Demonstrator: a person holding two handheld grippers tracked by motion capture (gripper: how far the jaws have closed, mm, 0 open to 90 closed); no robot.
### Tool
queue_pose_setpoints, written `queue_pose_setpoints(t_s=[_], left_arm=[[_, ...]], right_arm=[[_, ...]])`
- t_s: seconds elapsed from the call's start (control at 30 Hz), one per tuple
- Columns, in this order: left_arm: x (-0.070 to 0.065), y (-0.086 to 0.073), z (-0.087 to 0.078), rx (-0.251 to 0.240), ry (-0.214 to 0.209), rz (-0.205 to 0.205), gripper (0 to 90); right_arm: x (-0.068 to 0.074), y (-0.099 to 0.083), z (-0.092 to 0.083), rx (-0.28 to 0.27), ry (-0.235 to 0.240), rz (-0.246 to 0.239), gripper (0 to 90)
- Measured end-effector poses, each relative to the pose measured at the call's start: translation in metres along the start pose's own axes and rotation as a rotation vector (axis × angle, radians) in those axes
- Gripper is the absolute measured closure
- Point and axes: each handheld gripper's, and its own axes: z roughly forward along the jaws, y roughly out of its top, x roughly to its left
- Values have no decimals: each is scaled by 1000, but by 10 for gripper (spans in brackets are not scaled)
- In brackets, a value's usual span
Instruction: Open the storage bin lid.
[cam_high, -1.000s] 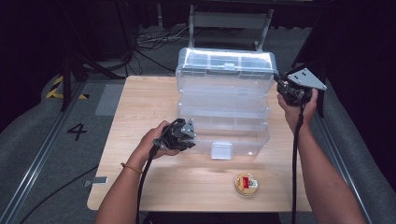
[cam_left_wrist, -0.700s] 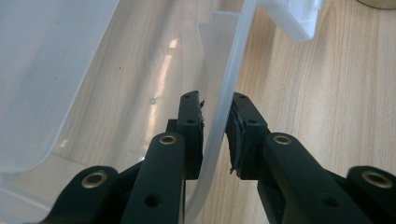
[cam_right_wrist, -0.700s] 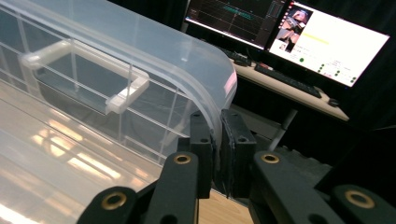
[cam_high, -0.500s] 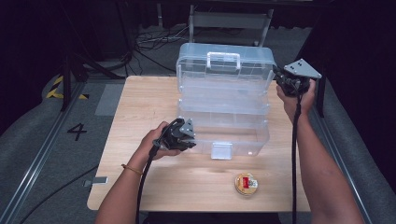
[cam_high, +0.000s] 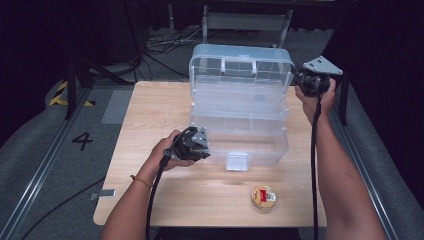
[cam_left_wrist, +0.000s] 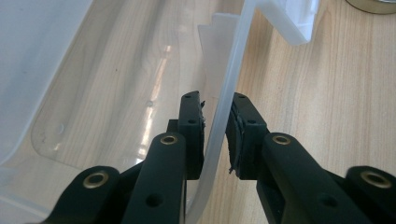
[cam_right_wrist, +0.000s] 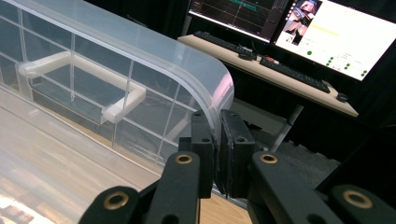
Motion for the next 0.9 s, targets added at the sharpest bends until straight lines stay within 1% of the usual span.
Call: queue_pose_setpoints(t_s=[0.13, 0.23, 0.3, 0.33, 0.37, 0.63, 0.83, 0.9], left_arm=[[1, -1, 2, -16, -8, 0, 774], [1, -1, 3, -13, -15, -6, 775], [2, 0, 4, -11, -19, 3, 774], [2, 0, 5, -9, -22, 5, 774], [2, 0, 5, -7, -25, -1, 774], [2, 0, 5, -9, -27, 9, 777], [2, 0, 5, -7, -26, 1, 777], [2, 0, 5, -5, -27, -1, 778]], right_arm=[[-2, 1, 4, 5, 2, 3, 855], [-3, 2, 8, 9, 6, 13, 856], [-4, 2, 11, 15, 8, 18, 857], [-5, 3, 12, 15, 9, 12, 857], [-5, 3, 15, 18, 9, 18, 857], [-10, 4, 28, 36, 15, 31, 858], [-14, 5, 37, 59, 27, 38, 858], [-15, 5, 39, 60, 33, 49, 857]])
